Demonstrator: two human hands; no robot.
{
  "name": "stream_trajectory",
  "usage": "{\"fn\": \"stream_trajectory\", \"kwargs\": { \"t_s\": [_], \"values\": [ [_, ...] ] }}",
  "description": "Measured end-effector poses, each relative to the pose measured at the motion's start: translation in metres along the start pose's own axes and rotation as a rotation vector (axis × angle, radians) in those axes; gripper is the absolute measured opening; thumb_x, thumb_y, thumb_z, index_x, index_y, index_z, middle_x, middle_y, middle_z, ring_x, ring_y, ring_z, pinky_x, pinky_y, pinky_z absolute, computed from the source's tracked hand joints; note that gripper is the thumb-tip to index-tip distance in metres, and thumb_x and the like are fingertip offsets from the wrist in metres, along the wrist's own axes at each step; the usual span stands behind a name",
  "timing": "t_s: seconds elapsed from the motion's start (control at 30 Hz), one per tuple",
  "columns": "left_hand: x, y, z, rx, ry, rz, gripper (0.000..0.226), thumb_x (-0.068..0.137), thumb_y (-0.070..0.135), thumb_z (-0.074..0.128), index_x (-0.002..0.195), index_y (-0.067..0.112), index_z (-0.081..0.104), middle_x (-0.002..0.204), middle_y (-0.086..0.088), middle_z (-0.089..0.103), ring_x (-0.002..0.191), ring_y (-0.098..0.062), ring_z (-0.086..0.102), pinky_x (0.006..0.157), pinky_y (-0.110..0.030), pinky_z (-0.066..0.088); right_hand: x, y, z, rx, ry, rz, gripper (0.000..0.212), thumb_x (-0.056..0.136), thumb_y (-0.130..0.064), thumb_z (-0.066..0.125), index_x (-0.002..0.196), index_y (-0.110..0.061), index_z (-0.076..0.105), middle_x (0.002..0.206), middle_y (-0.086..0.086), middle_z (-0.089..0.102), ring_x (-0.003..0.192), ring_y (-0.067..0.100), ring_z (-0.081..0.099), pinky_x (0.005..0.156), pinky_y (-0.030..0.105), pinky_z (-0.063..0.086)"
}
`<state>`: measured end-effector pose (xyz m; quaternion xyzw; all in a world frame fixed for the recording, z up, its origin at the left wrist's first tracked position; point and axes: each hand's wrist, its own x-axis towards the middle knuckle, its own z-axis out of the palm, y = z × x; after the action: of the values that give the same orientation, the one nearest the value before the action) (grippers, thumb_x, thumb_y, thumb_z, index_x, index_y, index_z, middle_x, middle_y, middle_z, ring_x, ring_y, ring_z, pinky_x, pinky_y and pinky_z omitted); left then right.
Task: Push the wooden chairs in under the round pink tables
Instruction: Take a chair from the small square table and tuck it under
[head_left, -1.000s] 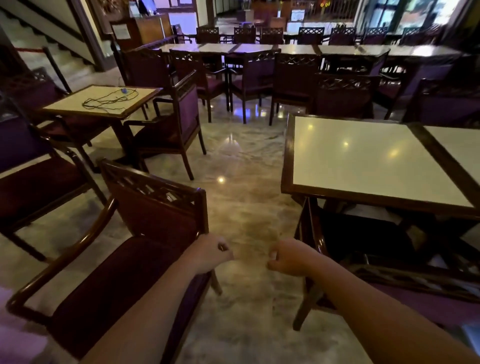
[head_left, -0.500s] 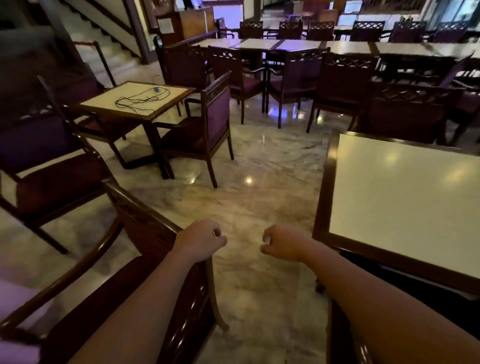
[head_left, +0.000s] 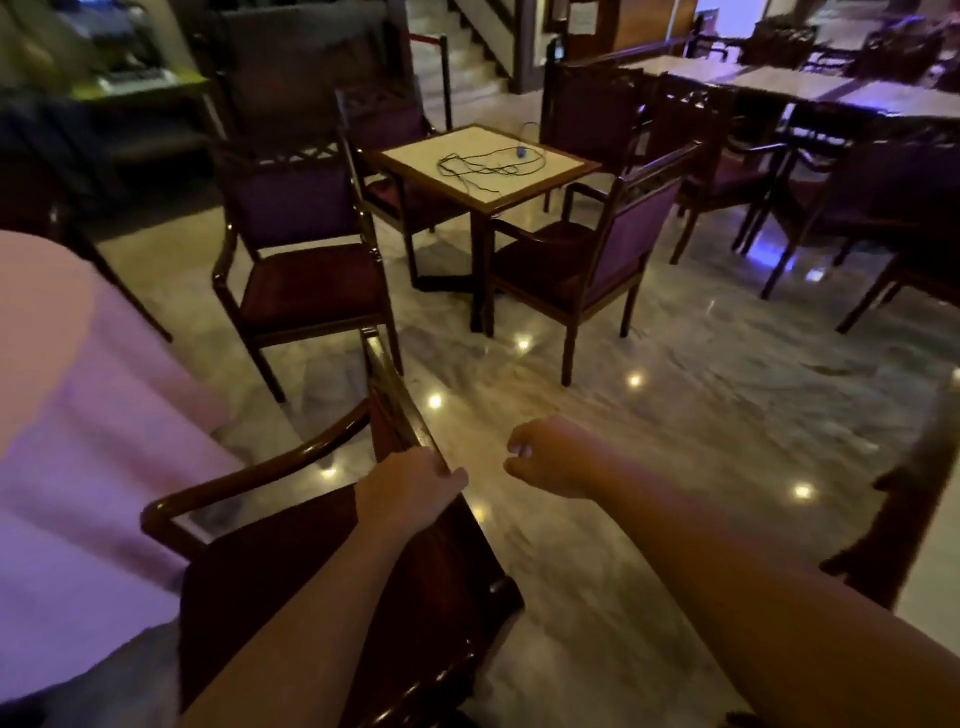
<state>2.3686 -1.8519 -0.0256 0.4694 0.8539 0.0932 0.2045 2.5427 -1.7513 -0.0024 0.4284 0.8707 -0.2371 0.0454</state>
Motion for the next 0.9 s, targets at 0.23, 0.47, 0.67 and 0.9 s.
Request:
{"fn": "stream_trajectory", "kwargs": {
  "t_s": [0.23, 0.47, 0.67, 0.9],
  "values": [
    [0.022, -0.008, 0.018, -0.089, -0.146, -0.19, 0.075, 0.075, 0.085, 0.053, 0.112, 0.021, 0.066, 0.111, 0.001, 0.069, 0.106, -0.027, 0.067, 0.095, -0.043, 0.052, 0.082, -0.041, -0.009, -0.152, -0.129, -0.239, 0.051, 0.097, -0.032, 0.058, 0.148, -0.028, 0.049, 0.145, -0.003, 0.056, 0.134, 0.019, 0.049, 0.099, 0.034, 0.045],
    [0.032, -0.003, 0.03, -0.214, -0.129, -0.343, 0.071, 0.075, 0.08, 0.057, 0.111, 0.021, 0.07, 0.107, 0.002, 0.07, 0.1, -0.026, 0.068, 0.088, -0.041, 0.053, 0.141, -0.063, -0.007, -0.563, -0.176, -0.625, 0.075, 0.09, -0.014, 0.062, 0.157, -0.026, 0.03, 0.163, 0.004, 0.03, 0.145, 0.026, 0.032, 0.111, 0.043, 0.042],
    [0.038, 0.009, 0.037, -0.309, -0.106, -0.476, 0.056, 0.081, 0.066, 0.063, 0.106, 0.016, 0.066, 0.095, 0.003, 0.063, 0.088, -0.022, 0.063, 0.079, -0.037, 0.051, 0.182, -0.052, 0.004, -0.747, -0.062, -0.914, 0.068, 0.089, -0.024, 0.066, 0.152, -0.026, 0.04, 0.159, 0.011, 0.029, 0.147, 0.031, 0.027, 0.113, 0.045, 0.037],
    [0.024, 0.04, 0.05, -0.378, 0.09, -0.674, 0.041, 0.094, 0.048, 0.058, 0.109, 0.01, 0.063, 0.097, -0.002, 0.064, 0.086, -0.027, 0.064, 0.073, -0.036, 0.052, 0.203, -0.043, 0.006, -0.789, -0.005, -1.227, 0.048, 0.089, -0.023, 0.065, 0.136, -0.019, 0.053, 0.143, 0.01, 0.049, 0.136, 0.031, 0.041, 0.109, 0.045, 0.041]
  ]
}}
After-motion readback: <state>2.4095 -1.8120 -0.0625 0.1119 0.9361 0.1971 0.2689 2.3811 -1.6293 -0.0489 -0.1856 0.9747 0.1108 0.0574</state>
